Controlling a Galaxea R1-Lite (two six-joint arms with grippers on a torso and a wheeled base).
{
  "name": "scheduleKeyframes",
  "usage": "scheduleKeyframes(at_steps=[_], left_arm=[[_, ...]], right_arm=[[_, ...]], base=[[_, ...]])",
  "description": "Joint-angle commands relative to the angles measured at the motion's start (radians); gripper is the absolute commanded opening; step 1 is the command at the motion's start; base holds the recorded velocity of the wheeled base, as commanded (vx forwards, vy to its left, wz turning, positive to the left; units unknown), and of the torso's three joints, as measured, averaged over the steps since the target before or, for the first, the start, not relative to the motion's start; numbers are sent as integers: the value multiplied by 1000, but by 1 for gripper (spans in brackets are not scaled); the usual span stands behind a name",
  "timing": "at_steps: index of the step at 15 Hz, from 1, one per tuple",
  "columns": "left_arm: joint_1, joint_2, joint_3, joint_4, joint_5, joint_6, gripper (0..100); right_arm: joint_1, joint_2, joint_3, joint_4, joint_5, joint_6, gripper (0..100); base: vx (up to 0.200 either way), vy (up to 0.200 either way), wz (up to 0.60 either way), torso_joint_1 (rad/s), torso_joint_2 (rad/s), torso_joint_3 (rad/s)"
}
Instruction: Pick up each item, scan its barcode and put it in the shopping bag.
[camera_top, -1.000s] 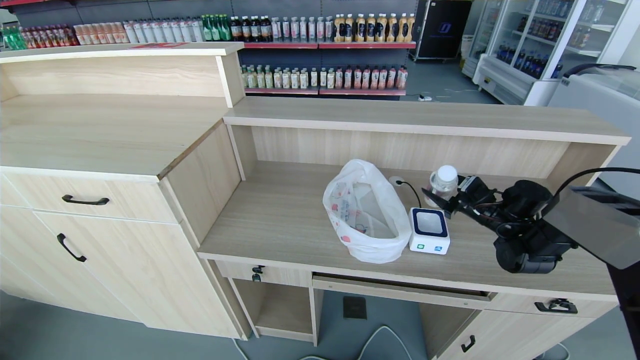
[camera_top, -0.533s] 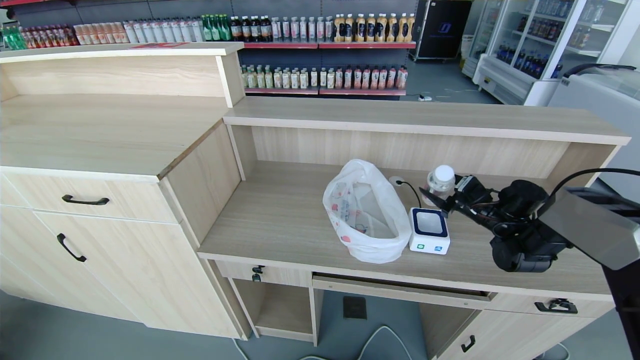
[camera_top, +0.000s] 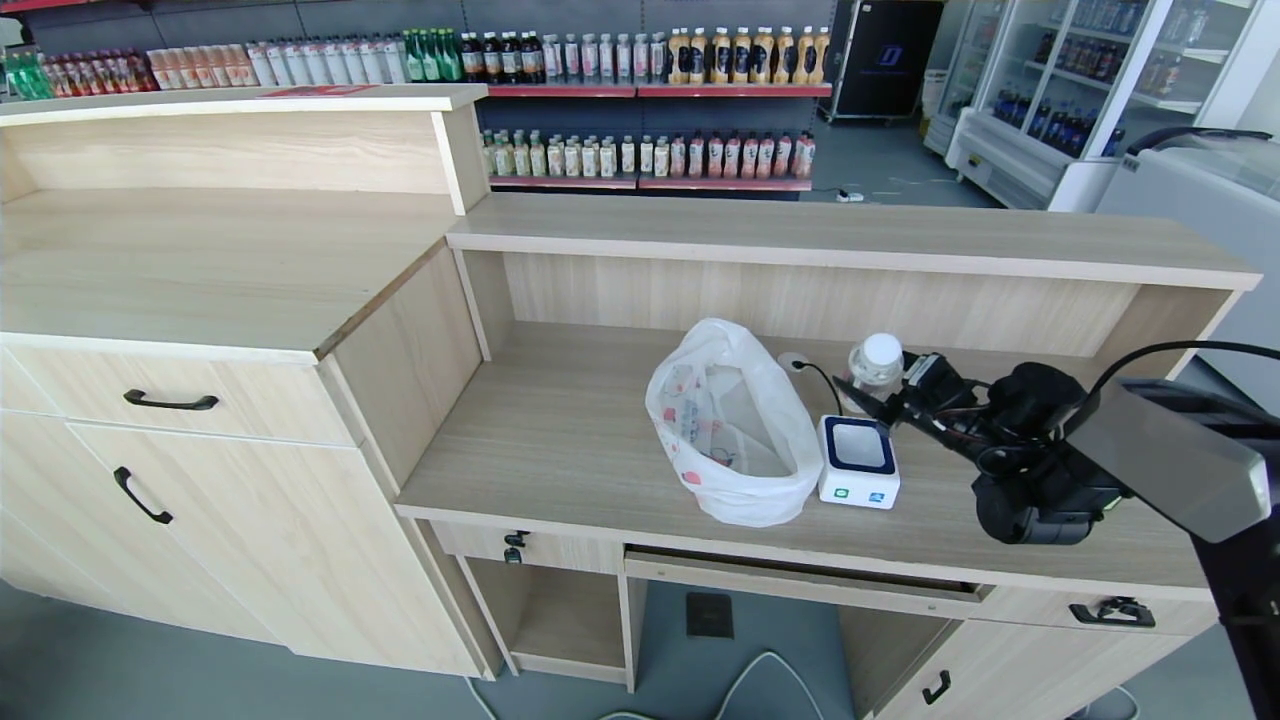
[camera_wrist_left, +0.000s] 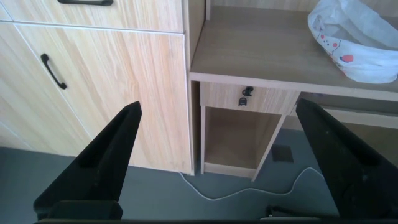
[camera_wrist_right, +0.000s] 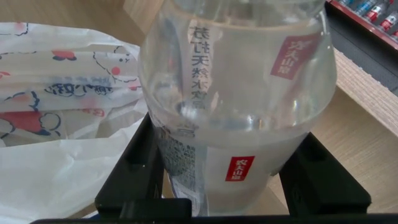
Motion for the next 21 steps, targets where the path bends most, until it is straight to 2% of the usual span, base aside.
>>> scheduleKeyframes(at_steps=[1, 12, 13, 15, 17, 19, 21], left_arm=[[0, 2, 0, 0, 0, 0, 100], [0, 2, 0, 0, 2, 0, 100], [0, 2, 0, 0, 0, 0, 100], [0, 2, 0, 0, 0, 0, 100], [0, 2, 0, 0, 0, 0, 100], [0, 2, 0, 0, 2, 0, 100], [0, 2, 0, 0, 0, 0, 100]], right_arm=[[3, 7, -3, -1, 0, -1, 0], [3, 1, -15, -1, -12, 15, 0], [-14, -67, 0, -1, -49, 87, 0], [-64, -212, 106, 16, -196, 217, 0], [-96, -429, 230, 238, -480, 292, 0], [-96, -582, 356, 398, -656, 294, 0], [-96, -660, 471, 405, -662, 285, 0]], base=[[0, 0, 0, 0, 0, 0], [0, 0, 0, 0, 0, 0], [0, 0, 0, 0, 0, 0], [0, 0, 0, 0, 0, 0], [0, 0, 0, 0, 0, 0], [0, 0, 0, 0, 0, 0], [0, 0, 0, 0, 0, 0]])
